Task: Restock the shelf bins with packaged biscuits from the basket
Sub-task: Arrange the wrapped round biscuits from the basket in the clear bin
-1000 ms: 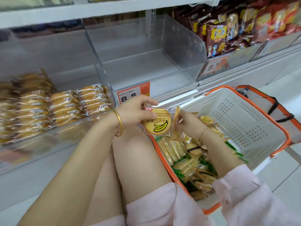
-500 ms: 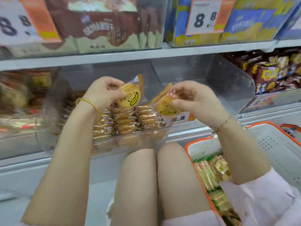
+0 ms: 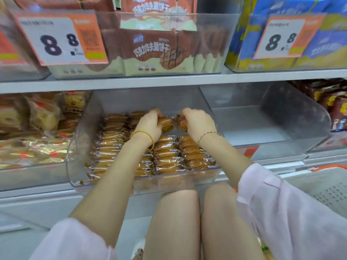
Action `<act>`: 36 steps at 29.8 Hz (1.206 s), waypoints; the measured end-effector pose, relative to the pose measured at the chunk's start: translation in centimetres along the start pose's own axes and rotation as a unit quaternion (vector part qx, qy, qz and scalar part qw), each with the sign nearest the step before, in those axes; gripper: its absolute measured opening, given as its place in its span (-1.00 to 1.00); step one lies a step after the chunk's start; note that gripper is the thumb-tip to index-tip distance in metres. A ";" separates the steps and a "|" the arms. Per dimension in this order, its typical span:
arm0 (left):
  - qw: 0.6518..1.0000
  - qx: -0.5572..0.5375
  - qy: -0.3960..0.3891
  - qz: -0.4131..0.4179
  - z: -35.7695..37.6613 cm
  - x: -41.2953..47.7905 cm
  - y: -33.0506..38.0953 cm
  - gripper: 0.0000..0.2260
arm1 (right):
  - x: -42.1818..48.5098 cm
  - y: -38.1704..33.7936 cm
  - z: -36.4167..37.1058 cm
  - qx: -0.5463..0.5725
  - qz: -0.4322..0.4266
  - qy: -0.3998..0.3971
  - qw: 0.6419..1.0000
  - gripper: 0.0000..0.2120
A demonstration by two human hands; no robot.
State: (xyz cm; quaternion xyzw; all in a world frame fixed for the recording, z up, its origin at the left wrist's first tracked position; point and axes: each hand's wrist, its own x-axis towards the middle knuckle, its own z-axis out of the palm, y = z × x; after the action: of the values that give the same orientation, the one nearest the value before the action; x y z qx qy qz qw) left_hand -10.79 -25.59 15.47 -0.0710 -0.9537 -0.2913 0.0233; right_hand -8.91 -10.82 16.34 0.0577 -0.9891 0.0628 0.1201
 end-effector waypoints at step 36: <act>0.980 0.195 -0.037 0.015 1.1 -2.0 0.4 -0.57 | -0.4 0.1 1.9 0.015 0.013 -0.142 0.990 -0.54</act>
State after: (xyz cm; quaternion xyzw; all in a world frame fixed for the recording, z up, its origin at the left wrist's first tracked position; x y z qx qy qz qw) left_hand -8.77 -24.88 14.64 -0.0895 -0.9912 -0.0969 0.0061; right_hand -8.95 -10.94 14.39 0.0553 -0.9957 0.0704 -0.0231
